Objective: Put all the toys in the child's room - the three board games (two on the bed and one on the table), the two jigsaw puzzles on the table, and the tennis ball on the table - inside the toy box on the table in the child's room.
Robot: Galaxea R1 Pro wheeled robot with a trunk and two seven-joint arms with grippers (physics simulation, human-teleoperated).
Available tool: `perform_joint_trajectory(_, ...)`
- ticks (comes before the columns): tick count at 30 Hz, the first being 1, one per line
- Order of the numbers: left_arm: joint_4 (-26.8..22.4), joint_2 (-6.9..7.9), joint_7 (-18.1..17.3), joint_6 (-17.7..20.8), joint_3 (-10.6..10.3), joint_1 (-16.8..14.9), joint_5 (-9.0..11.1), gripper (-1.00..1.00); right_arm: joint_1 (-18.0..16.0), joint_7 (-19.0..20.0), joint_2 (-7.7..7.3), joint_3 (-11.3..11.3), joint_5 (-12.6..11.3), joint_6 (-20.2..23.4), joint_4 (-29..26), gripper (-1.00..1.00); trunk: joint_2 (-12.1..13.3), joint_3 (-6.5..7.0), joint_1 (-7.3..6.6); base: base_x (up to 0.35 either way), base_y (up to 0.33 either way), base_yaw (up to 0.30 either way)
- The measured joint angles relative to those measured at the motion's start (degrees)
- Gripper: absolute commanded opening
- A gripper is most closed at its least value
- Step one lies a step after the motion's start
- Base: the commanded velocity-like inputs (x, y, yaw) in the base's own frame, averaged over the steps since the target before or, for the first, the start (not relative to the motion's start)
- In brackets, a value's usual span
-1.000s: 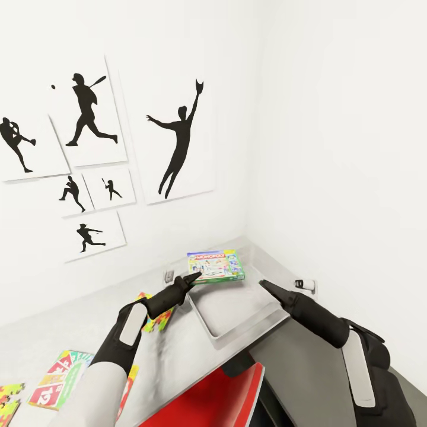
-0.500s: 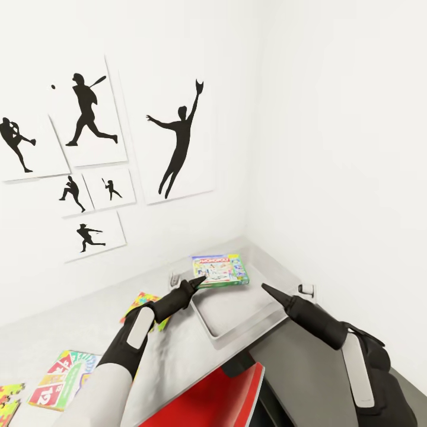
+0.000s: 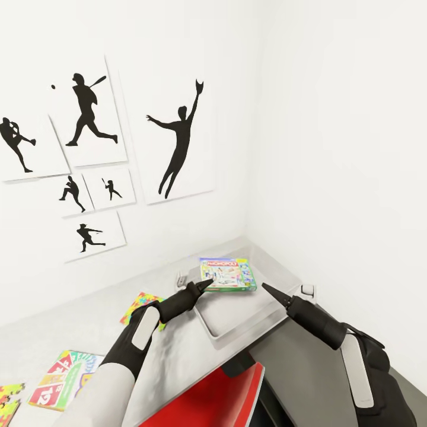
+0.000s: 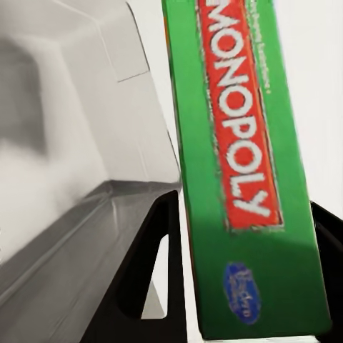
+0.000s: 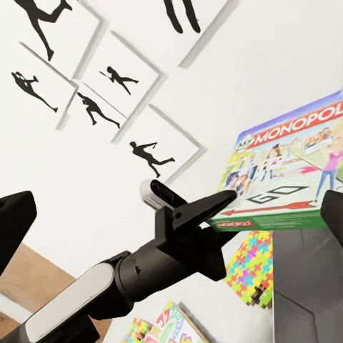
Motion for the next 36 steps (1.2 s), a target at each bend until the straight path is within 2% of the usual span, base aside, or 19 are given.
perform_joint_trajectory(16, 1.8, 0.00, 0.2, -0.4, -2.0, 0.0, 0.0, -1.00, 0.0, -0.1, 0.00, 0.1, 0.1, -0.1, 0.0, 1.00, 0.0, 0.00, 0.00, 0.000, 0.000, 0.000)
perform_joint_trajectory(17, 1.8, 0.00, 0.2, -0.4, -2.0, 0.0, 0.0, 1.00, 0.0, -0.2, 0.00, 0.1, 0.1, -0.1, 0.0, 1.00, 0.0, 0.00, 0.00, 0.000, 0.000, 0.000)
perform_joint_trajectory(36, 1.9, 0.00, 0.9, -0.4, -2.2, 0.0, -0.1, 1.00, 0.0, 0.1, 0.00, 0.1, 0.4, -0.1, 0.0, 1.00, 0.0, 0.00, 0.00, 0.000, 0.000, 0.000)
